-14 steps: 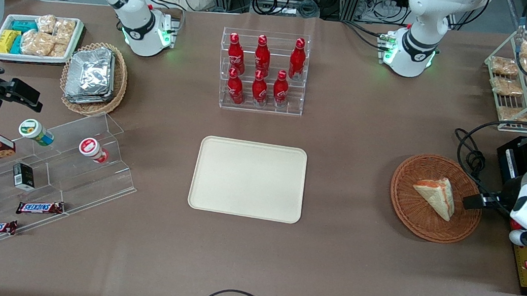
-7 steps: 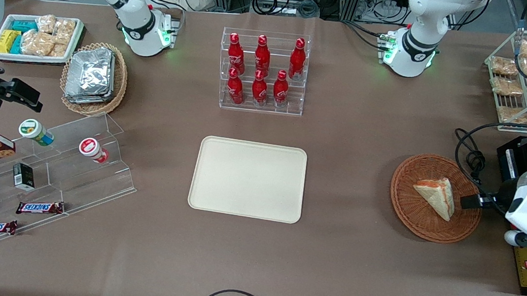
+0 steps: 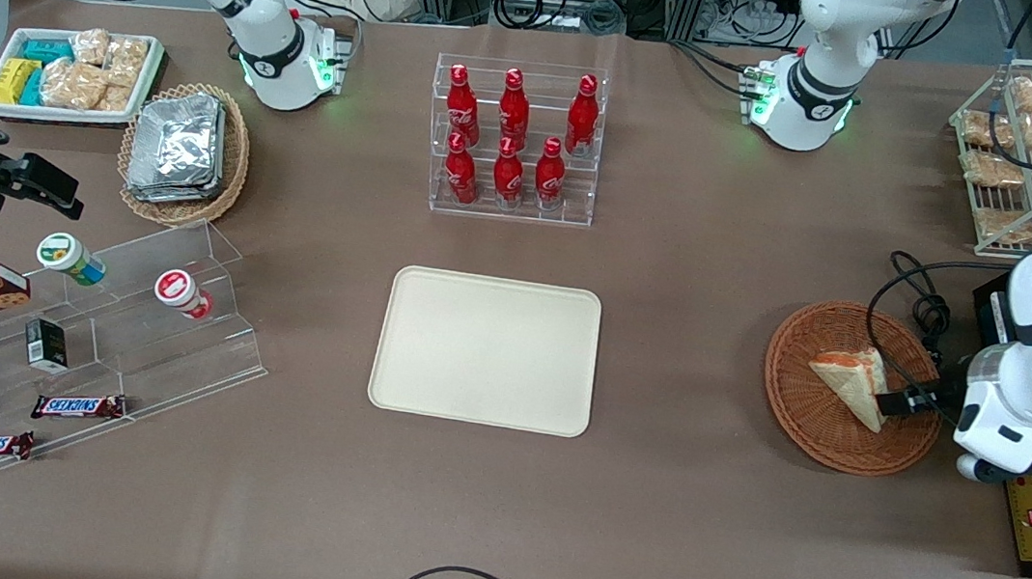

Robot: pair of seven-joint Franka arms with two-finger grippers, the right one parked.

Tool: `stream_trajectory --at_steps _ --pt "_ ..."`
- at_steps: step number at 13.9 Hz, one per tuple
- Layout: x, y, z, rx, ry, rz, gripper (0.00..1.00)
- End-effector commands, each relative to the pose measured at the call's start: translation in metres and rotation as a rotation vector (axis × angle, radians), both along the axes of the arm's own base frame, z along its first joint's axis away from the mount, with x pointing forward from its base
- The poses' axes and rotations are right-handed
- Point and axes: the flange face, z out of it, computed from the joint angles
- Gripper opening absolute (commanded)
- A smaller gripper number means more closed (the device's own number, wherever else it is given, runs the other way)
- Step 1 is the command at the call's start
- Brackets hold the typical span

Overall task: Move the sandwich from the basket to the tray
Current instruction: 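Lower the left gripper onto the sandwich and close it around the sandwich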

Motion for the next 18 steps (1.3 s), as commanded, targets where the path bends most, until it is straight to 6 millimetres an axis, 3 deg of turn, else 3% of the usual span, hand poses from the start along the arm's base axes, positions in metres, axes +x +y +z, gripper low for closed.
stream_trajectory --at_steps 1,5,12,18 --pt "-0.048 0.016 -0.050 0.022 -0.053 0.143 0.99" --pt "-0.062 0.028 -0.089 0.010 -0.012 0.199 0.99" --pt "-0.072 0.026 -0.120 0.003 0.043 0.256 0.98" --pt "-0.072 0.027 -0.131 -0.001 0.056 0.281 0.91"
